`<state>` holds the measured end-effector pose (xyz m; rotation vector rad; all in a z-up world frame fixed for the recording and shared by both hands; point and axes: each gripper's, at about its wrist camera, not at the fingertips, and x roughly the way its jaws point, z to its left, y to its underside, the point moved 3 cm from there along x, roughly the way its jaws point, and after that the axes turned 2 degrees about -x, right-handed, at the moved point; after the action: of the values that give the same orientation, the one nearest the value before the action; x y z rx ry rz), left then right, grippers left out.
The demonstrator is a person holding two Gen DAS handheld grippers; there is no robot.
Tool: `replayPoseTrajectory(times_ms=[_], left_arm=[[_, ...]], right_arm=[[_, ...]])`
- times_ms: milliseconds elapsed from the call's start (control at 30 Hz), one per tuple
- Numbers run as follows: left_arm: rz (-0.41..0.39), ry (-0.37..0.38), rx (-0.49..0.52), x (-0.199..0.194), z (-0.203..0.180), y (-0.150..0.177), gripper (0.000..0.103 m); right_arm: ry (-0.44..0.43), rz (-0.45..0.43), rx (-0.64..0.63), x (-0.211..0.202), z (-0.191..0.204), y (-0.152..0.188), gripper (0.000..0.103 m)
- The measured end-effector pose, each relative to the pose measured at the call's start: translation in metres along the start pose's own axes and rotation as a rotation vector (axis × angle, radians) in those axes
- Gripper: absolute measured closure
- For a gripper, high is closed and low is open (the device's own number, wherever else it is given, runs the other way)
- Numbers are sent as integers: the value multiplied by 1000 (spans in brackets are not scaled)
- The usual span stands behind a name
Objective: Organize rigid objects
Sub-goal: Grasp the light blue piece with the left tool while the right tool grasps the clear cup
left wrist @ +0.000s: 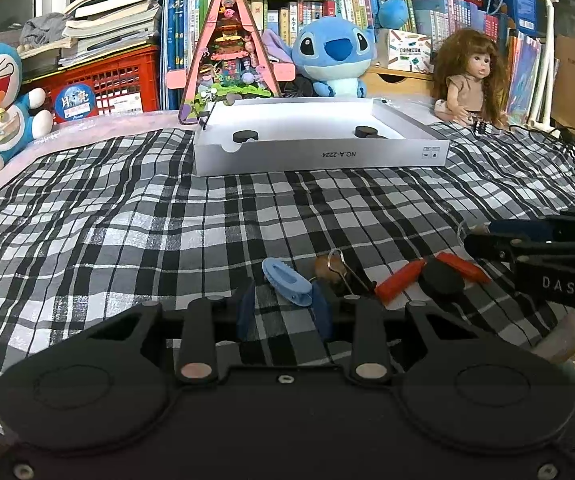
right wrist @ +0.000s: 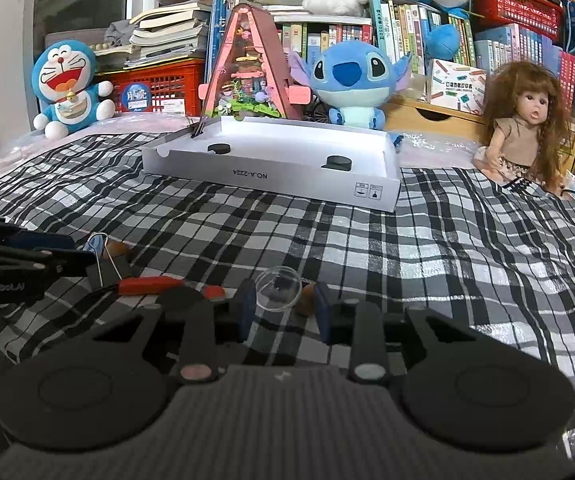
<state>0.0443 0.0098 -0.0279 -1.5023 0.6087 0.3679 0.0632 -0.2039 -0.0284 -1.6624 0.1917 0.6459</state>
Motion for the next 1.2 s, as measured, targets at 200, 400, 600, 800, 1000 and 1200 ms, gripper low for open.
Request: replayPoseTrajectory(times_ms=[200, 400, 600, 800, 1000, 1200], left_arm=[[2, -11, -5, 8, -1, -3, 72], [-12, -46, -1, 13, -2, -6, 68], [-18, -65, -2, 15, 0, -5, 67], [-24, -74, -3, 15, 2, -4, 63], [-23, -81, 5, 16, 2, -4, 61], [-23, -80, 4, 17, 3, -4, 61]], right_arm=[[-4, -1, -8, 3, 1, -2, 66], [-21, -2, -9, 6, 5, -5, 66], [-40, -4, -25, 8, 12, -6, 65], [-63, 28, 6, 15, 14, -4, 65], [-60, 35, 6, 18, 14, -4, 62], [-44, 23, -4, 15, 13, -4, 52]])
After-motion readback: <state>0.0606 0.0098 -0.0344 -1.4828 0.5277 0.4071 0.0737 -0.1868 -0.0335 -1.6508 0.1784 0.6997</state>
